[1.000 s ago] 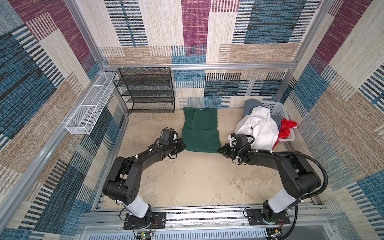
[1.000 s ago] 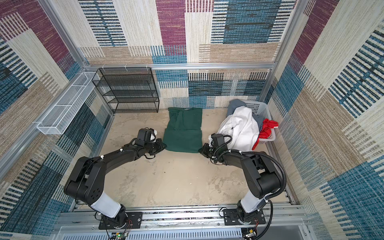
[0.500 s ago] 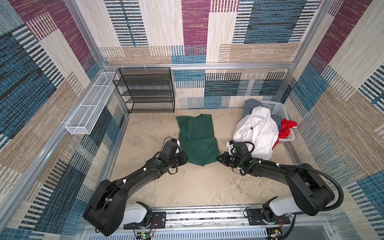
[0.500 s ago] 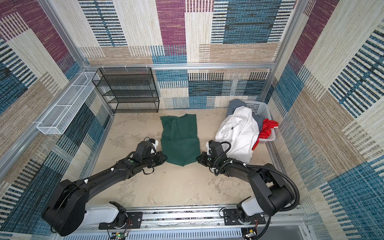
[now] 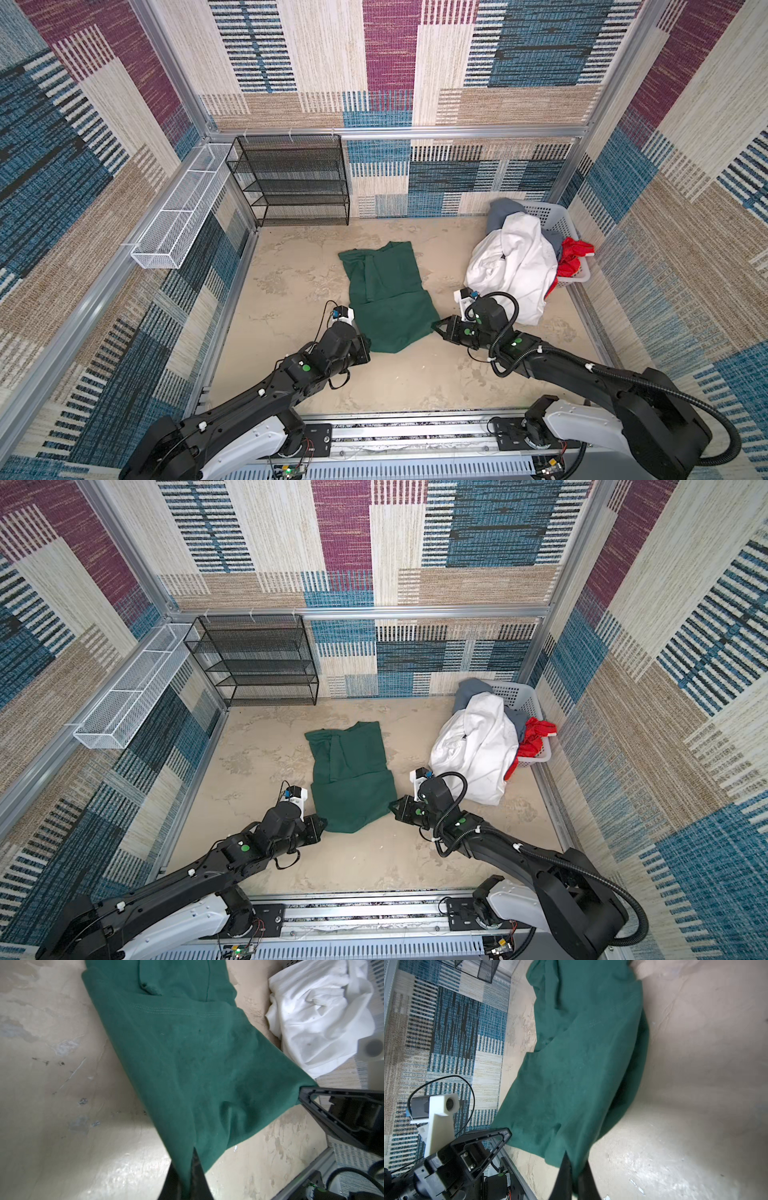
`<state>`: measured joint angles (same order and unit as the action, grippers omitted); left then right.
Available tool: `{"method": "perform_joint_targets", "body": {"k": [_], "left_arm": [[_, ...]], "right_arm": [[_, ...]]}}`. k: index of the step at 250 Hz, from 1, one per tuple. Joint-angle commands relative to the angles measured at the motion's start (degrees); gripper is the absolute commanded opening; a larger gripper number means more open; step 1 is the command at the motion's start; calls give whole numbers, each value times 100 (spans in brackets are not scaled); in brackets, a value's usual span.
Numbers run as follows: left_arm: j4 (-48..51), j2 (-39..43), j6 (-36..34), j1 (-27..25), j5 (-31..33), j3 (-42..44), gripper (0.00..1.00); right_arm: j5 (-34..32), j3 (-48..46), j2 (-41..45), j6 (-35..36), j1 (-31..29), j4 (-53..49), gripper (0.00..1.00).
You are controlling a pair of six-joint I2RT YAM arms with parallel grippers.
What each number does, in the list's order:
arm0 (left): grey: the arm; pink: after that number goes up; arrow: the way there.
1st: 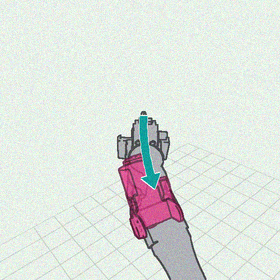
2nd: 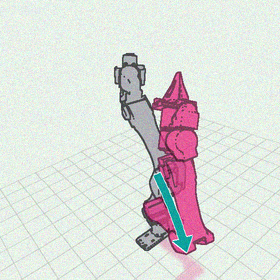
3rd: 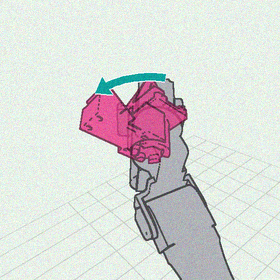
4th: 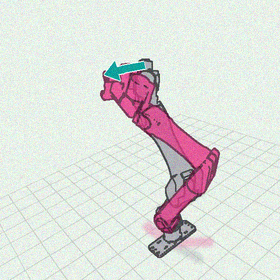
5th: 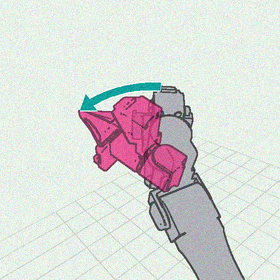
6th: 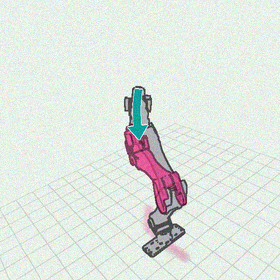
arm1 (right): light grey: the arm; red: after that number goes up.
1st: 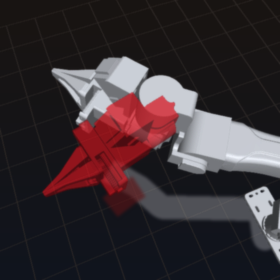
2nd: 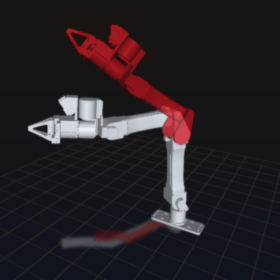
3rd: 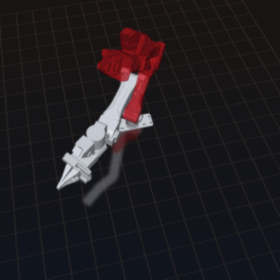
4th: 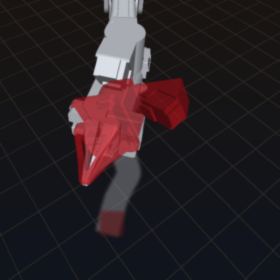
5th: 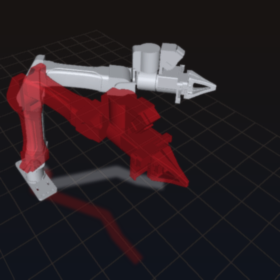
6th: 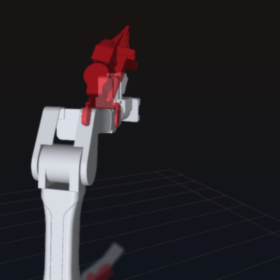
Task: Fold and stack the t-shirts
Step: 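Grasp the near edge with both grippers and lift it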
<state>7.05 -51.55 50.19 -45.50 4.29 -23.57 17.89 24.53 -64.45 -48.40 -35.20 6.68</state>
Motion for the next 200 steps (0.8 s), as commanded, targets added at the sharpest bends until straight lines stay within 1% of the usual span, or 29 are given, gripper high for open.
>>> {"method": "perform_joint_targets", "body": {"k": [1, 28, 54, 79, 107, 131, 155, 200], "left_arm": [[312, 325, 161, -283, 450, 37, 0], [558, 667, 251, -546, 588, 42, 0], [868, 812, 243, -675, 633, -126, 0], [1192, 822, 245, -697, 596, -415, 0], [1555, 895, 210, -697, 682, -769, 0], [1820, 1027, 210, -696, 991, -1011, 0], [2000, 1086, 236, -695, 1299, -1219, 0], [2540, 749, 180, -683, 1925, -1921, 0]], "right_arm": [[-137, -125, 323, -153, -189, -155, 0], [-374, -32, 554, -242, -578, -543, 0], [-570, 35, 771, -401, -907, -837, 0], [-706, 179, 982, -512, -997, -1181, 0], [-831, 538, 1075, -405, -998, -1582, 0], [-985, 1042, 916, -206, -998, -1979, 0], [-1041, 1485, 718, -86, -998, -2098, 0], [-1204, 2627, -18, 304, -968, -2483, 0]]}}
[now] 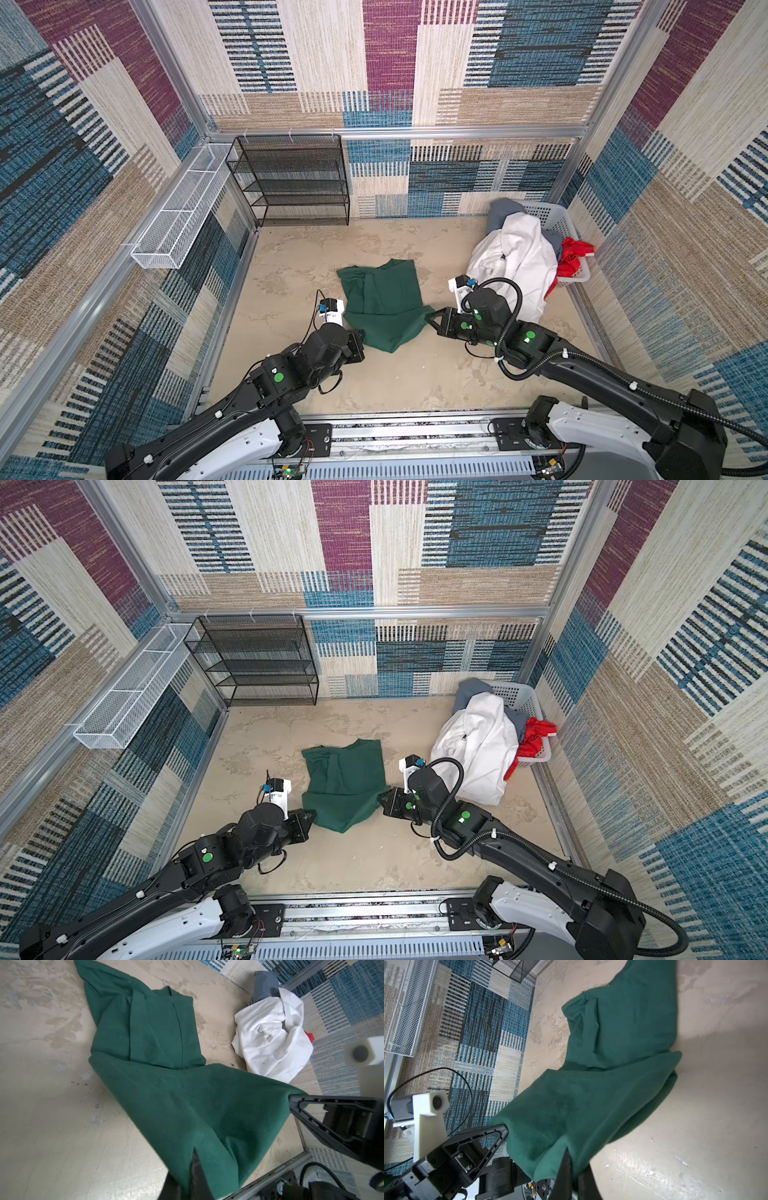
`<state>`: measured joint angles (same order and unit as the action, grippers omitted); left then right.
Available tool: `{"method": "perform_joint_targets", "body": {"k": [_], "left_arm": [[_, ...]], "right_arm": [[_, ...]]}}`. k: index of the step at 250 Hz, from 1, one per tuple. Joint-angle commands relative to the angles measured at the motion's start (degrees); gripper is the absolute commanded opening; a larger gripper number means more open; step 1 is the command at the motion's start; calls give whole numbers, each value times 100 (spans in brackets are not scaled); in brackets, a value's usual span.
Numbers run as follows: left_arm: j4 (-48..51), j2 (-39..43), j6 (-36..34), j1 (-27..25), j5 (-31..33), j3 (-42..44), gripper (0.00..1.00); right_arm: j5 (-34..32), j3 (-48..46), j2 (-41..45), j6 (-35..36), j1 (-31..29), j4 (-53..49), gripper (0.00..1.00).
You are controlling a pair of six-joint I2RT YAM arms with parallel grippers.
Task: Fold and stack the t-shirts
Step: 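Grasp the near edge with both grippers and lift it, then fold the lifted edge over toward the far end with both grippers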
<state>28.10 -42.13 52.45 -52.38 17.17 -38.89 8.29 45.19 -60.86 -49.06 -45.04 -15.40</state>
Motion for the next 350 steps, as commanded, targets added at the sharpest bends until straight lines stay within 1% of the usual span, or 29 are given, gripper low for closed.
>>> {"method": "perform_joint_targets", "body": {"k": [1, 24, 53, 88, 108, 122, 151, 180, 209, 271, 303, 350], "left_arm": [[439, -200, -48, 11, 651, -403, 0], [562, -414, -118, 110, 871, -659, 0], [485, -601, -246, 451, 735, -843, 0], [154, -804, -418, 1110, 139, -841, 0], [-136, -934, -465, 1529, -316, -765, 0], [-296, -1043, -488, 1717, -530, -742, 0], [-445, -1362, -576, 1892, -692, -821, 0], [-787, -1699, -628, 2119, -1052, -817, 0], [-909, -2011, -630, 2375, -1406, -910, 0], [-912, -2353, -700, 2782, -1611, -1131, 0], [-1026, -2615, -693, 2989, -1841, -1229, 0], [-1271, -3065, -674, 3275, -2124, -1364, 0]], "right_arm": [[-243, 583, -397, 375, 18, -277, 0], [-41, 962, -788, 534, 213, -289, 0], [209, 1243, -1147, 630, 512, -202, 0], [575, 1518, -1555, 759, 887, -84, 0], [719, 1669, -1816, 853, 1007, -70, 0], [792, 1766, -1969, 903, 1064, -61, 0], [819, 1939, -2210, 979, 1170, -108, 0], [741, 2060, -2350, 1002, 1247, -138, 0], [798, 2109, -2487, 1006, 1302, -57, 0], [1096, 2352, -2949, 1085, 1505, 37, 0], [1100, 2627, -3163, 1195, 1575, -22, 0], [1171, 3211, -3755, 1368, 1647, -202, 0]]}}
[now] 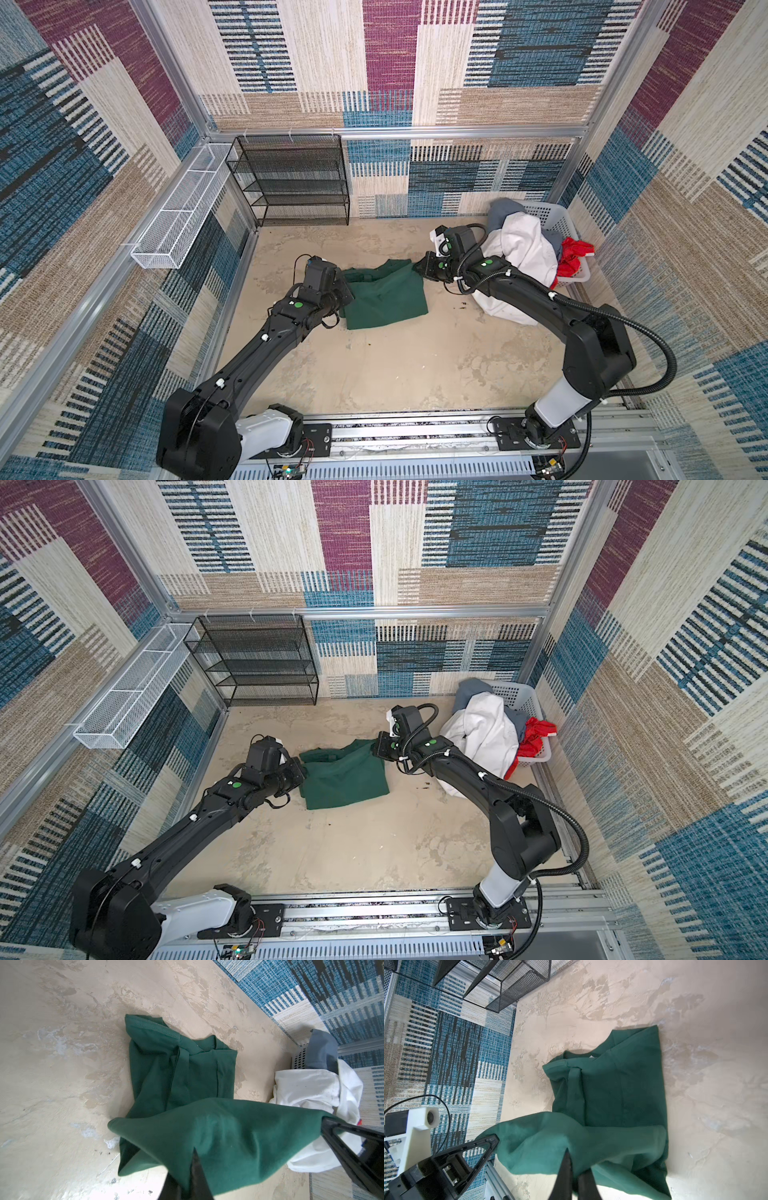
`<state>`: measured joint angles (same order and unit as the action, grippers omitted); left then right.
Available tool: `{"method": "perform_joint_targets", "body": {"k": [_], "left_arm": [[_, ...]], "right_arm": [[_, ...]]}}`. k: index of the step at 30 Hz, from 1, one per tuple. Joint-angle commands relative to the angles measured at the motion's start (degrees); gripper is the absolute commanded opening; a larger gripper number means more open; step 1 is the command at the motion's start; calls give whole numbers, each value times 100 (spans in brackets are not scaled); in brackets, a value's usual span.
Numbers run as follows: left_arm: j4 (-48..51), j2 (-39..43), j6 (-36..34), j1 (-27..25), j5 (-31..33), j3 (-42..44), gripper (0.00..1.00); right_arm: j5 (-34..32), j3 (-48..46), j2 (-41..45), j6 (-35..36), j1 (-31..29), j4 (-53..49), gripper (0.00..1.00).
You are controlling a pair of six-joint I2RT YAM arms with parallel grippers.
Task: Fold and stack the t-shirts
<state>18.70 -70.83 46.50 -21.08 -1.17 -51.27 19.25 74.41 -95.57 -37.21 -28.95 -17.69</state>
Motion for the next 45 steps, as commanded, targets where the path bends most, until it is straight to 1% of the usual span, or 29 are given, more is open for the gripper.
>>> {"method": "perform_joint_targets", "body": {"k": [1, 5, 8, 14, 18, 22, 26, 27, 28, 29, 30, 31, 32, 33, 34, 35, 36, 37, 38, 41, 45], "left_arm": [[-340, -203, -79, 151, -293, -128, 0], [-516, -545, -97, 413, -471, -254, 0], [-737, -772, -80, 597, -623, -333, 0], [-670, -1535, -246, 724, -814, -940, 0], [-719, -2011, -273, 822, -859, -1228, 0], [-783, -2441, -271, 934, -861, -1502, 0], [-958, -2993, -294, 1042, -789, -1828, 1], [-981, -3218, -310, 1068, -800, -2000, 12], [-1014, -3445, -393, 1095, -919, -2208, 27], [-1043, -3690, -557, 1115, -1086, -2452, 39], [-942, -3938, -724, 1121, -1181, -2767, 51], [-855, -4122, -832, 1115, -1183, -3028, 59], [-832, -4266, -956, 1115, -1207, -3212, 66], [-812, -4360, -1037, 1115, -1178, -3350, 78], [-807, -4386, -1083, 1115, -1135, -3412, 82], [-827, -4371, -1140, 1111, -1108, -3419, 83], [-857, -4316, -1188, 1106, -1089, -3365, 85], [-877, -4246, -1225, 1100, -1046, -3289, 94], [-941, -4141, -1277, 1089, -994, -3156, 98], [-983, -3854, -1402, 1071, -952, -2795, 98], [-957, -3537, -1445, 1071, -757, -2295, 98]], "right_arm": [[69, 304, -303, 181, 38, 15, 0], [-104, 718, -670, 222, 55, -70, 0], [49, 1007, -995, 224, 104, -57, 0], [200, 1687, -1712, 345, 177, -247, 0], [110, 2098, -2134, 367, 247, -320, 0], [340, 2601, -2683, 368, 379, -373, 0], [400, 3279, -3252, 425, 516, -624, 0], [394, 3448, -3389, 447, 560, -687, 0], [367, 3596, -3508, 458, 595, -745, 0], [338, 3739, -3615, 485, 633, -798, 6], [343, 3904, -3736, 494, 674, -859, 26], [387, 4061, -3848, 532, 712, -929, 47], [455, 4234, -3968, 591, 739, -1027, 63], [453, 4471, -4090, 667, 766, -1202, 76], [393, 4663, -4174, 754, 777, -1376, 84], [271, 4766, -4198, 838, 781, -1491, 94], [175, 4756, -4162, 897, 786, -1534, 99], [98, 4687, -4097, 946, 786, -1531, 99], [18, 4529, -3993, 975, 794, -1482, 99], [-131, 3828, -3591, 983, 795, -1112, 99], [15, 3155, -3297, 997, 795, -856, 99]]}}
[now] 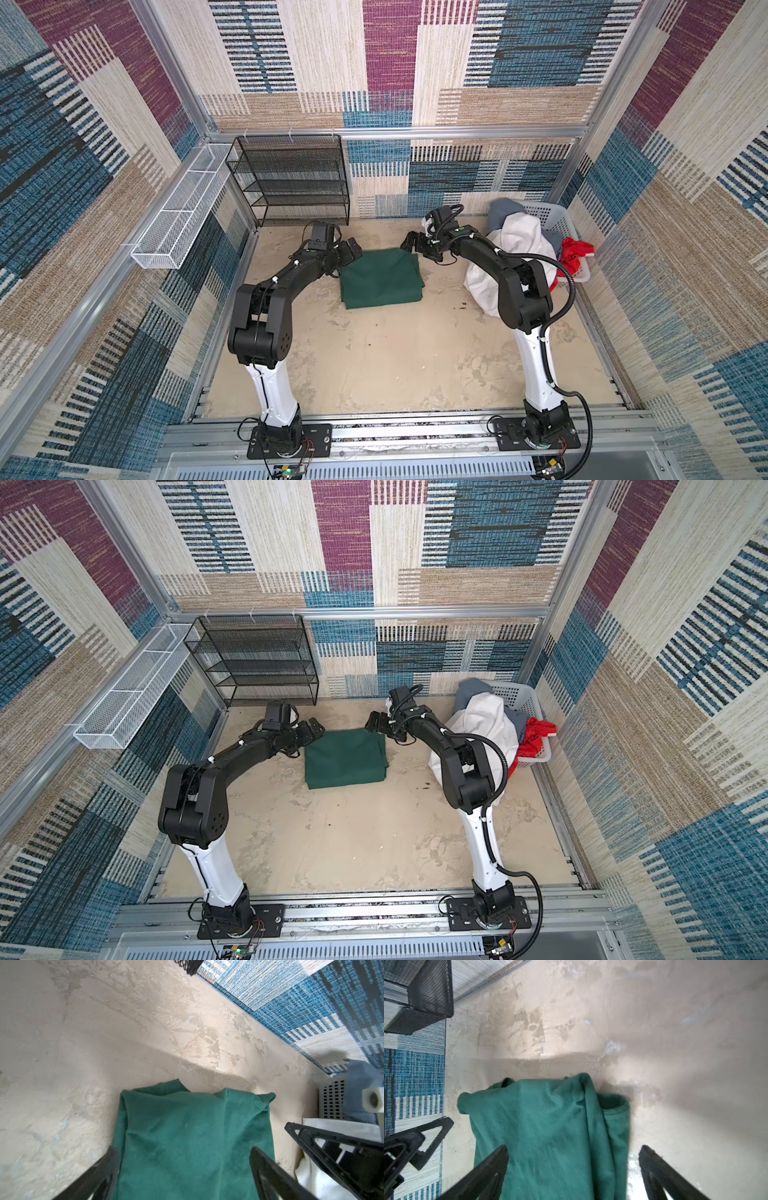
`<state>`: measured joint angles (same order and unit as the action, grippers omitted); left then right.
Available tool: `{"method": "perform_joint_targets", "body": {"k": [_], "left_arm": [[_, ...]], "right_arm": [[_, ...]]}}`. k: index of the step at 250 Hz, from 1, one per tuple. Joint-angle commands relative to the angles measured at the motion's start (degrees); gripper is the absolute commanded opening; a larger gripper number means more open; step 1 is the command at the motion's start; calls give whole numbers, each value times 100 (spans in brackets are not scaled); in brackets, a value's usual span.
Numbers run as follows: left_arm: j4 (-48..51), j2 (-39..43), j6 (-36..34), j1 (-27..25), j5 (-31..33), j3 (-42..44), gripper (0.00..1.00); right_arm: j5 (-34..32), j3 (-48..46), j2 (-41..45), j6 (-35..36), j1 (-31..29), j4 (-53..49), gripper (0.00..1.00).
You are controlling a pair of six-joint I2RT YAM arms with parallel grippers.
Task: Fold and stack the t-shirts
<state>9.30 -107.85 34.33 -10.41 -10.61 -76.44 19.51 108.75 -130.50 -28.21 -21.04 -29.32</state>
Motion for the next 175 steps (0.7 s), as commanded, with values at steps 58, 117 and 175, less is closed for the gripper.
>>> {"method": "perform_joint_targets", "body": {"k": [58, 117, 175], "left_arm": [[-220, 246, -17, 4, 147, 877, 98], [-214, -359, 58, -4, -162, 510, 99], [-106, -589, 28, -119, -132, 302, 99]], "right_arm": [[315, -1783, 791, -221, -1, 1130, 96], [463, -2379, 708, -562, -9, 1682, 70], [522, -2490, 618, -644, -4, 1824, 28]]}}
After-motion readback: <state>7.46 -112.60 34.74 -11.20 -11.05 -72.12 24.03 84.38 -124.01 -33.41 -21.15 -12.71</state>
